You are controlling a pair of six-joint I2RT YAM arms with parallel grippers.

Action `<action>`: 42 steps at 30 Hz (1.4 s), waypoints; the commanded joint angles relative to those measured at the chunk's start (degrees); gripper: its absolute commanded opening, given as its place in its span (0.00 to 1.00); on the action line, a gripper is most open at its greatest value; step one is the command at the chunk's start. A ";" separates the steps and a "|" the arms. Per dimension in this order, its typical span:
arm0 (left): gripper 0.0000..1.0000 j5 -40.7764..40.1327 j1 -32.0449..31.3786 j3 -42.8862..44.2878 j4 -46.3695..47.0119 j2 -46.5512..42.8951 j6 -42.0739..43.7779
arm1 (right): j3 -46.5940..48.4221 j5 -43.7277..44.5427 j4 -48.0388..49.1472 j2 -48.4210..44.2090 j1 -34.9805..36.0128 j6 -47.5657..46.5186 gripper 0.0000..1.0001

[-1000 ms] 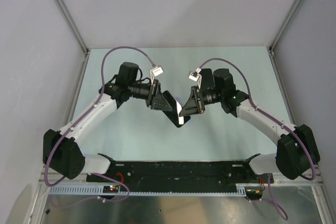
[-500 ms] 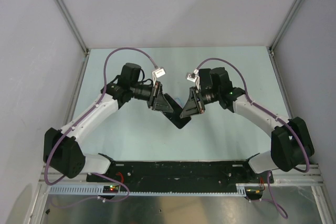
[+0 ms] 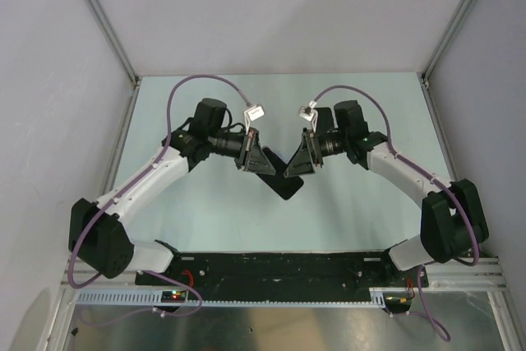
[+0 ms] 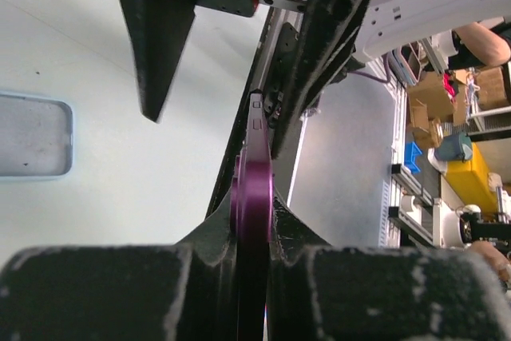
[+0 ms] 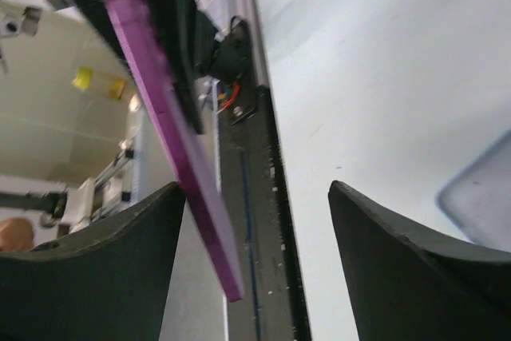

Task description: Put the phone into the phone case

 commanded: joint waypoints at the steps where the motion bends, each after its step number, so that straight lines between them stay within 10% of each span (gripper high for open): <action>1: 0.00 -4.48 -0.25 5.09 9.27 -0.77 -9.08 | 0.01 7.76 6.48 -4.11 -3.38 8.17 0.82; 15: 0.00 -19.13 2.03 -3.49 49.75 3.79 -48.39 | -23.50 23.74 64.40 -8.89 -10.46 58.52 0.96; 22: 0.00 -20.67 1.99 -7.30 60.43 7.91 -57.92 | -23.97 30.32 70.89 -6.24 -8.58 66.08 0.88; 36: 0.00 -15.43 1.99 -8.83 68.14 12.14 -61.11 | -23.53 26.97 79.77 0.08 -9.05 73.14 0.36; 42: 0.00 -11.95 1.94 -8.57 68.39 12.67 -59.96 | -23.52 25.54 78.67 0.43 -10.58 72.27 0.33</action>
